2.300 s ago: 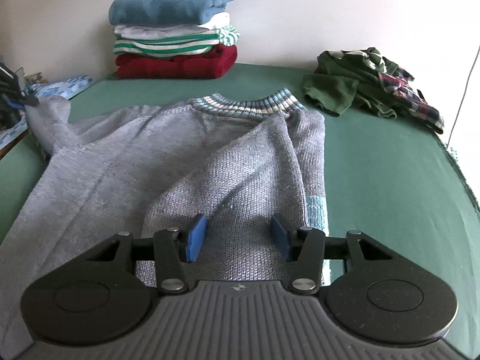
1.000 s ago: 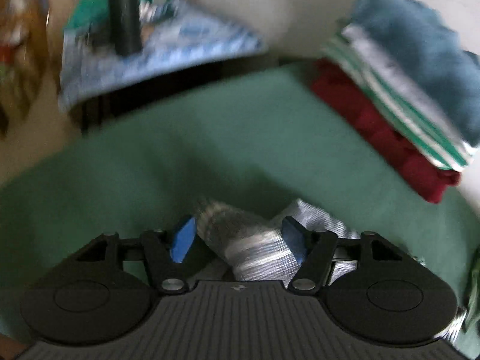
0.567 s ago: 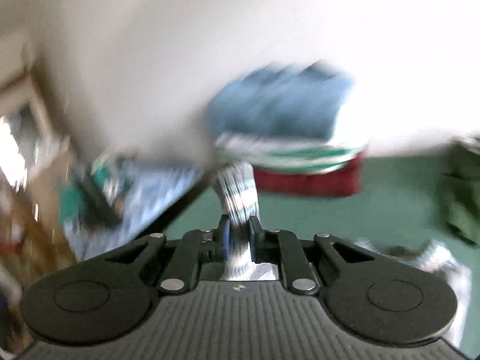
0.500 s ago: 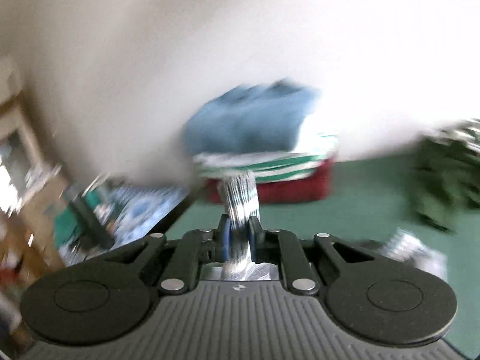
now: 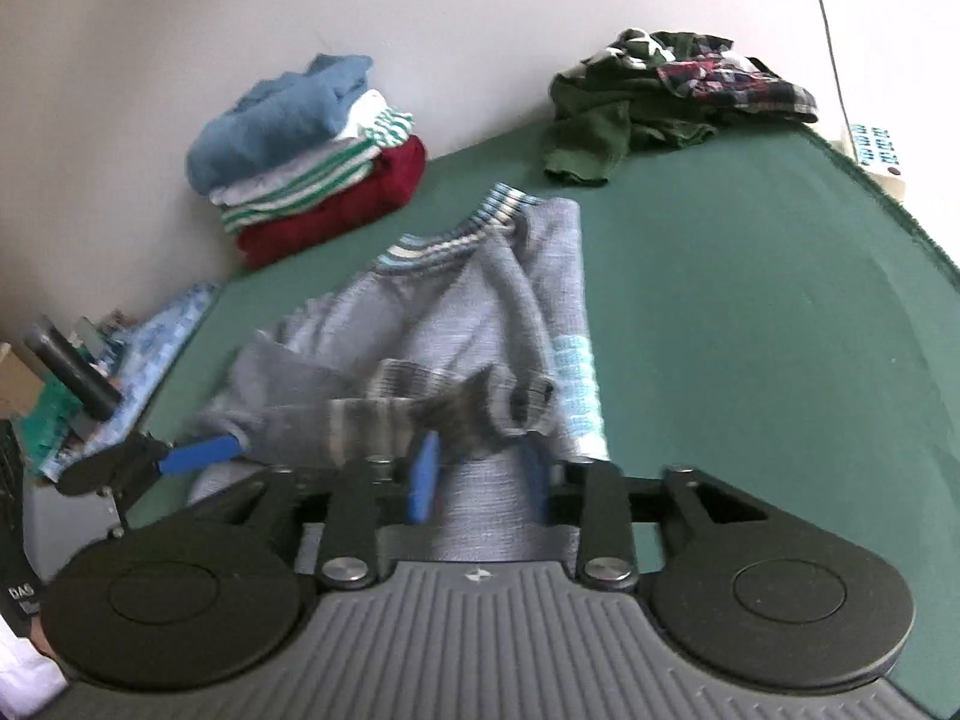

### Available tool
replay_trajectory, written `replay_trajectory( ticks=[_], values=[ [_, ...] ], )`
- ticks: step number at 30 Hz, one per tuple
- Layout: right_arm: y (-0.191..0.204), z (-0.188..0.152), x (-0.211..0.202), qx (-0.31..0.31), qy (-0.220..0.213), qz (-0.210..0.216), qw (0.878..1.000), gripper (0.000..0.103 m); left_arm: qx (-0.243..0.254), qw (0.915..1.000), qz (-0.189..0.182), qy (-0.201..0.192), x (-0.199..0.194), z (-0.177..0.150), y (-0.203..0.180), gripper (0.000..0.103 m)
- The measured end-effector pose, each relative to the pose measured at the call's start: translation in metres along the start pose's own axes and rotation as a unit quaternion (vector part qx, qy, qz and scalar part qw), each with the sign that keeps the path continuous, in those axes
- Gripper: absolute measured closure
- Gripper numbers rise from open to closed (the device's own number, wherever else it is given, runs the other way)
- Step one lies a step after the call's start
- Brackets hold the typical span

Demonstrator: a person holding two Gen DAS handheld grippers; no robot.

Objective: Fold clothes

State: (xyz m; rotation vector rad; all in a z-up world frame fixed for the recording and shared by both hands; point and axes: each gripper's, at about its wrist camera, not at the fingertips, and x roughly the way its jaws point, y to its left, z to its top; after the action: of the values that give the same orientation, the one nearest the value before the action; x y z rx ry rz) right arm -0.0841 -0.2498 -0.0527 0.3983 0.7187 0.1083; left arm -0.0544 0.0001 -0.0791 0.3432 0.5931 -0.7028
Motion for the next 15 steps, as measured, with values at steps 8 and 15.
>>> replay_trajectory(
  ticks=[8, 15],
  values=[
    [-0.023, 0.013, -0.008, 0.083, -0.057, 0.015, 0.995, 0.059, 0.028, 0.9986, 0.043, -0.013, -0.011, 0.003, 0.036, 0.013],
    [-0.020, 0.021, 0.039, 0.050, -0.010, 0.008, 0.999, 0.061, -0.057, 0.9978, -0.018, 0.030, 0.030, 0.008, 0.083, 0.028]
  ],
)
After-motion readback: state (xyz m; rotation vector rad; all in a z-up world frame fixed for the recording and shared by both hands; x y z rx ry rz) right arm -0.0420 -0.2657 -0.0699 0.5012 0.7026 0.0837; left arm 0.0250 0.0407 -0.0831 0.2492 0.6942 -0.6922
